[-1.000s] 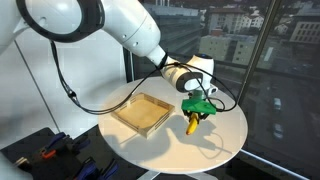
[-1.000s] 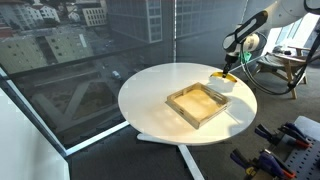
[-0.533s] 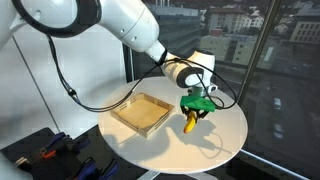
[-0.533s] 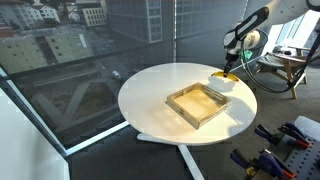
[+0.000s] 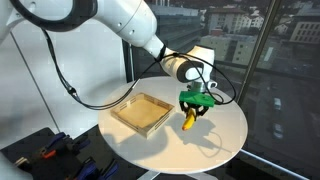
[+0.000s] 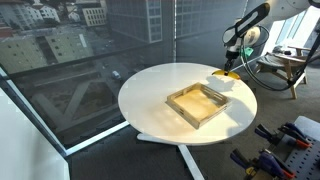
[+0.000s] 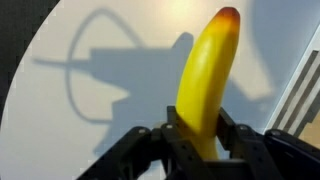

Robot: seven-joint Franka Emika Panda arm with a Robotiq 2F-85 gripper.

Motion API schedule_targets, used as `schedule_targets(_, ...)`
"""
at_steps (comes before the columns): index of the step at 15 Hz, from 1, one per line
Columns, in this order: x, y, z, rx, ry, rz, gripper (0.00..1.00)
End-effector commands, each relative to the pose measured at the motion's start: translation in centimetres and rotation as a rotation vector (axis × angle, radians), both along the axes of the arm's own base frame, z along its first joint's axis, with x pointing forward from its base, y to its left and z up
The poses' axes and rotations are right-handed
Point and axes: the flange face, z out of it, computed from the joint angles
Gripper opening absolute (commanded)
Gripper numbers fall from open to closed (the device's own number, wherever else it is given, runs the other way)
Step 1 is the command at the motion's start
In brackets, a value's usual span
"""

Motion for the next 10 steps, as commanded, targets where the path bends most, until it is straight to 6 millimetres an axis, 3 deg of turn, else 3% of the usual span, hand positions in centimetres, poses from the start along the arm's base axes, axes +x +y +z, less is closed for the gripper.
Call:
schedule_targets(1, -0.3, 0.1, 2.0, -0.019, 0.026, -0.025, 0.16)
schedule_targets(6, -0.5, 0.2, 3.3, -0.016, 0.044, -0.030, 0.16)
schedule_targets(10, -0.9, 0.1, 5.6, -0.005, 0.044, -0.023, 0.16)
